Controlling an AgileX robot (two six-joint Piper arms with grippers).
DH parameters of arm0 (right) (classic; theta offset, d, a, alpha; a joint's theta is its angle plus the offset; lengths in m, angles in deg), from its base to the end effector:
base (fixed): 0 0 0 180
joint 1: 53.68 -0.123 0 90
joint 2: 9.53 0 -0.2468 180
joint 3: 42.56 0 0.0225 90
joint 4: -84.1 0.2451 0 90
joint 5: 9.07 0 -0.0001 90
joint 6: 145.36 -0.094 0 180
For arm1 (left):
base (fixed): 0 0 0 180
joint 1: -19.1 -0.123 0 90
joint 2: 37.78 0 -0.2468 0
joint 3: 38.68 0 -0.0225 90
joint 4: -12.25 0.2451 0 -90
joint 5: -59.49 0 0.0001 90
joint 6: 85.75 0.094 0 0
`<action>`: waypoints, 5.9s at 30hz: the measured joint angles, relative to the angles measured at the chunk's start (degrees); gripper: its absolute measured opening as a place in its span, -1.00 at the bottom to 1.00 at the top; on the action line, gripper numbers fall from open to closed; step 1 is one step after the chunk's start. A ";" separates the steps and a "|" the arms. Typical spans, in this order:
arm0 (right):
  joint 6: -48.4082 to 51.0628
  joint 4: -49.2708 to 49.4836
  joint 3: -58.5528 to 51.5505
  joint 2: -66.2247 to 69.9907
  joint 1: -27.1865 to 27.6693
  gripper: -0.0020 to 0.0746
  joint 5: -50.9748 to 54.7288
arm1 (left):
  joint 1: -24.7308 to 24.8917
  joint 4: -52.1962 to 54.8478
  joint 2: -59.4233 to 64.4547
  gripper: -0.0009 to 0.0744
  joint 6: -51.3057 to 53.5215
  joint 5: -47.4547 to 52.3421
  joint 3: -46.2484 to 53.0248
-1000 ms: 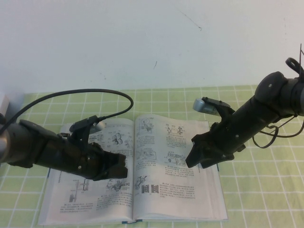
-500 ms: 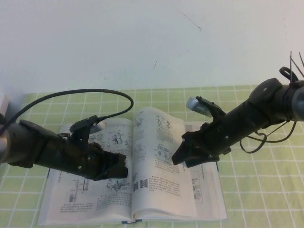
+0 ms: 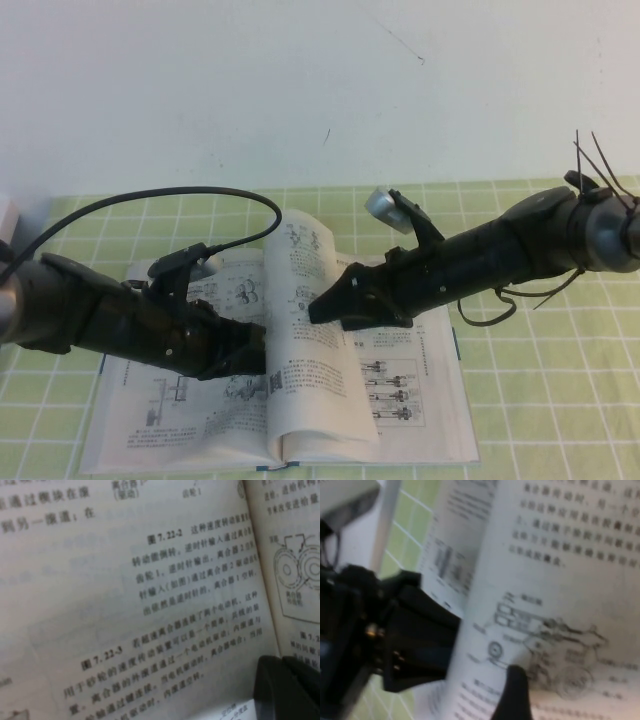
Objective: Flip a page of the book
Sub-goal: Open the closed book
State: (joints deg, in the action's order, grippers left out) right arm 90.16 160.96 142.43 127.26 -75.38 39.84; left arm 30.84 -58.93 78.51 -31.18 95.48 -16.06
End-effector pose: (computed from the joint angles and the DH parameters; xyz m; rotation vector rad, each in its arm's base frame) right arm 0.3581 0.2168 0.0922 -0.4860 2.5232 1.2986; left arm 0.3064 -0.1172 0.1053 0.1800 2.6455 -0.9236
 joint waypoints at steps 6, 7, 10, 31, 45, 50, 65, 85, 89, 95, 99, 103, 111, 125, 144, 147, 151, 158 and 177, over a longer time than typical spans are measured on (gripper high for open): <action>5.25 6.58 0.00 0.00 0.00 0.51 2.56 | 0.00 0.00 0.00 -0.99 0.00 0.00 0.00; 5.68 6.74 0.00 0.00 0.00 0.51 2.66 | 0.00 0.00 0.00 -0.99 0.00 0.00 0.00; 6.20 6.04 0.00 0.00 0.00 0.51 2.46 | 0.00 0.00 0.00 -0.99 0.00 0.00 0.00; -15.10 -29.72 0.10 -5.87 3.63 0.51 3.23 | 0.00 -0.37 0.21 -0.99 1.25 0.30 0.00; -23.66 -33.68 0.10 -4.62 3.96 0.51 5.99 | 0.00 -0.61 0.21 -0.99 1.38 0.35 0.00; -20.46 -26.91 0.57 -2.56 4.32 0.51 6.97 | 0.00 -1.10 0.21 -0.99 1.47 0.35 0.00; 10.70 5.88 0.10 3.43 1.77 0.51 8.48 | 0.00 -1.35 0.21 -0.99 1.72 0.48 0.00; 5.06 6.29 0.09 -2.81 1.77 0.51 12.51 | 0.00 -1.60 0.28 -0.99 1.76 0.99 0.00; -1.65 -1.43 0.09 -3.63 2.41 0.51 11.68 | 0.29 -1.25 -0.07 -0.99 1.76 1.11 0.00; -8.15 -9.54 0.09 -3.92 3.62 0.51 11.08 | 5.00 1.18 -3.21 -0.99 1.85 -0.03 0.44; -11.53 -15.43 0.09 -3.92 3.71 0.51 10.06 | 6.82 3.77 -4.54 -0.99 0.60 -1.80 0.44; -14.99 -21.57 0.09 -4.02 4.13 0.51 9.97 | 7.26 6.35 -4.82 -0.99 -1.55 -2.77 0.44; -23.09 -33.21 5.71 -4.02 6.03 0.51 14.17 | 7.31 8.74 -4.82 -0.99 -3.43 -3.28 0.44; -24.81 -29.87 8.61 -4.02 4.32 0.51 16.41 | 7.31 8.13 -4.82 -0.99 -3.07 -3.51 0.44; -15.47 -10.06 8.61 -4.02 2.55 0.51 15.72 | 7.31 9.60 -11.54 -0.99 -3.78 -2.03 1.44; -14.72 -9.83 8.61 -4.02 2.33 0.51 15.35 | 7.31 10.46 -17.04 -0.99 -5.26 -2.24 3.04; -13.91 -9.36 8.61 -4.02 2.07 0.51 15.24 | 7.31 11.60 -23.92 -0.99 -6.20 -2.48 6.15; -13.45 -8.71 8.61 -4.02 1.96 0.51 14.64 | 7.31 11.98 -33.62 -0.99 -8.10 -2.08 11.66; -27.59 -24.23 18.88 -4.02 1.27 0.51 19.32 | 7.31 11.98 -36.92 -0.99 -8.77 1.66 12.76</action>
State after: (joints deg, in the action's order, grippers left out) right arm 62.58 136.74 161.31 123.24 -74.11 59.16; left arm 38.15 -46.95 41.59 -39.95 97.14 -3.30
